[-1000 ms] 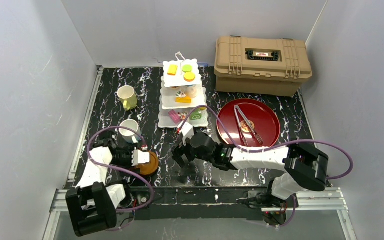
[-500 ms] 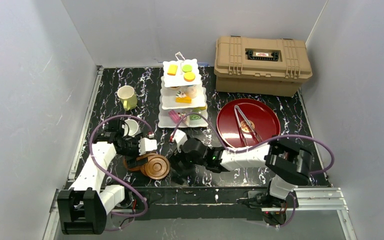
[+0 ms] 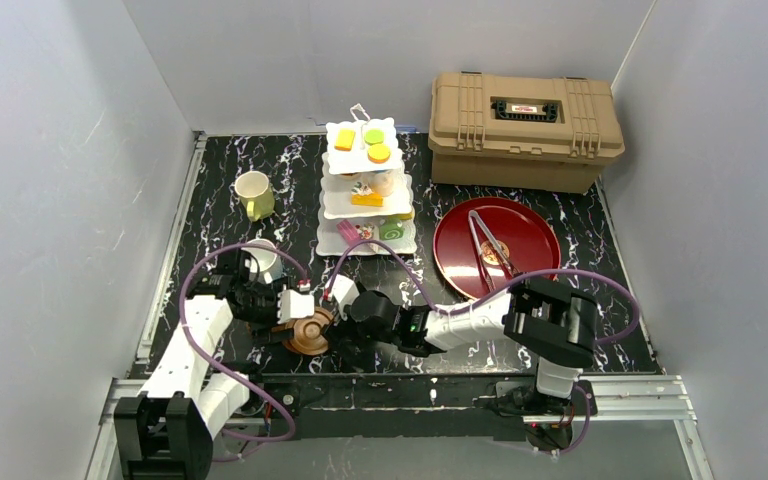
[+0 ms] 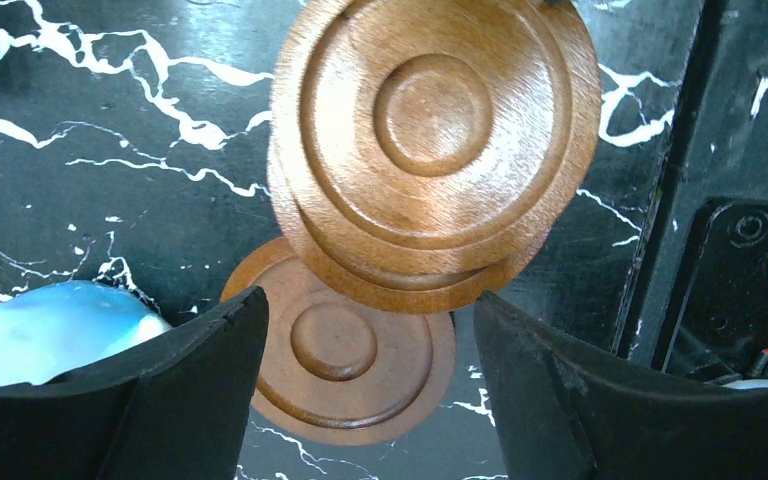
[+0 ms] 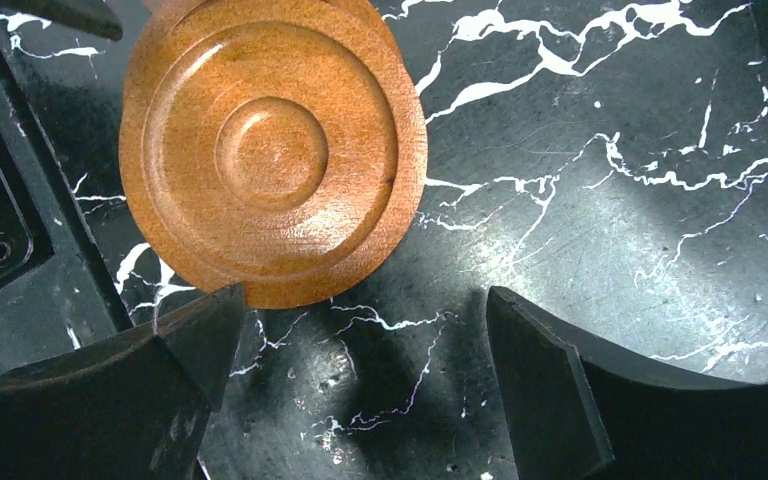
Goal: Serve the afternoon tea
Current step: Move the coaster to the center of the board, then pick up the cup at the center of the board.
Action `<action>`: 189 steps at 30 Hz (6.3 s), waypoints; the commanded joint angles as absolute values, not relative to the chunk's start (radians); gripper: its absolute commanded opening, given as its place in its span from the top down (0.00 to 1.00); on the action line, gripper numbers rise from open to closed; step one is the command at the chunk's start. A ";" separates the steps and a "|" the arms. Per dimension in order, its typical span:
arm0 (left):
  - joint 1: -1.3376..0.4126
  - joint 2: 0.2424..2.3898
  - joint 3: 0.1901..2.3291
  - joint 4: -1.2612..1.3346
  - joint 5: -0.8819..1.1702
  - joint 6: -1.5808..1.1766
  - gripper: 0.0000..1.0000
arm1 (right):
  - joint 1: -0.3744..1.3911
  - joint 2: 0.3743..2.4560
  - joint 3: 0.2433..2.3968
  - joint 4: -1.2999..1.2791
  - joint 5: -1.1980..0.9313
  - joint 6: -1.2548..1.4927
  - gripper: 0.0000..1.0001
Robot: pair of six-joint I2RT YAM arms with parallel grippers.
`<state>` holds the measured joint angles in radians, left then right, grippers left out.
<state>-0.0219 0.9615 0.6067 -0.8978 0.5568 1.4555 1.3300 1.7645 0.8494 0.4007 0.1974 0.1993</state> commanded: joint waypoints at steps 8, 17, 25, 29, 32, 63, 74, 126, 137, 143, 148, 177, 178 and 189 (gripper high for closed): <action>-0.006 0.928 0.537 -0.964 0.548 1.661 0.28 | 1.307 1.754 0.901 0.492 0.181 0.206 0.02; -0.006 0.855 0.464 -0.817 0.606 1.609 0.26 | 1.293 1.844 0.931 0.457 0.235 0.180 0.05; -0.015 0.890 0.454 -0.751 0.633 1.601 0.26 | 1.274 1.763 0.813 0.409 0.351 0.140 0.09; -0.034 0.900 0.454 -0.730 0.638 1.585 0.25 | 1.224 1.671 0.737 0.390 0.374 0.140 0.10; -0.058 0.921 0.455 -0.707 0.636 1.573 0.26 | 1.182 1.611 0.678 0.372 0.382 0.136 0.10; -0.220 1.086 0.694 -0.616 0.488 1.332 0.28 | 1.237 1.473 0.722 0.406 0.319 0.106 0.21; 0.056 1.094 0.948 -0.844 0.721 1.109 0.24 | 1.345 1.699 0.787 0.464 0.385 0.055 0.22; 0.332 1.557 1.094 -0.641 0.562 0.629 0.67 | 1.301 1.231 0.721 0.216 0.552 0.246 0.16; 0.288 1.484 1.037 -0.581 0.561 0.527 1.00 | 1.298 1.492 0.802 0.463 0.462 0.237 0.15; 0.282 1.301 0.981 -0.549 0.501 0.313 1.00 | 1.296 1.677 0.988 0.531 0.416 0.196 0.13; 0.267 1.170 0.942 -0.567 0.430 0.149 1.00 | 1.292 1.780 1.053 0.697 0.367 0.177 0.12; 0.127 1.048 0.968 -0.624 0.331 0.028 1.00 | 1.290 1.928 1.247 0.558 0.334 0.024 0.64; 0.122 1.046 0.969 -0.625 0.336 0.027 1.00 | 1.291 1.923 1.242 0.563 0.338 0.020 0.73; 0.111 1.084 1.042 -0.677 0.441 0.044 0.14 | 1.288 1.788 1.092 0.624 0.443 -0.023 0.99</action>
<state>0.1177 1.1061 0.9771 -0.6483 0.3416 0.0364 1.2980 1.8923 1.1477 0.5400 0.3672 0.0101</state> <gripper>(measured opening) 0.676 0.266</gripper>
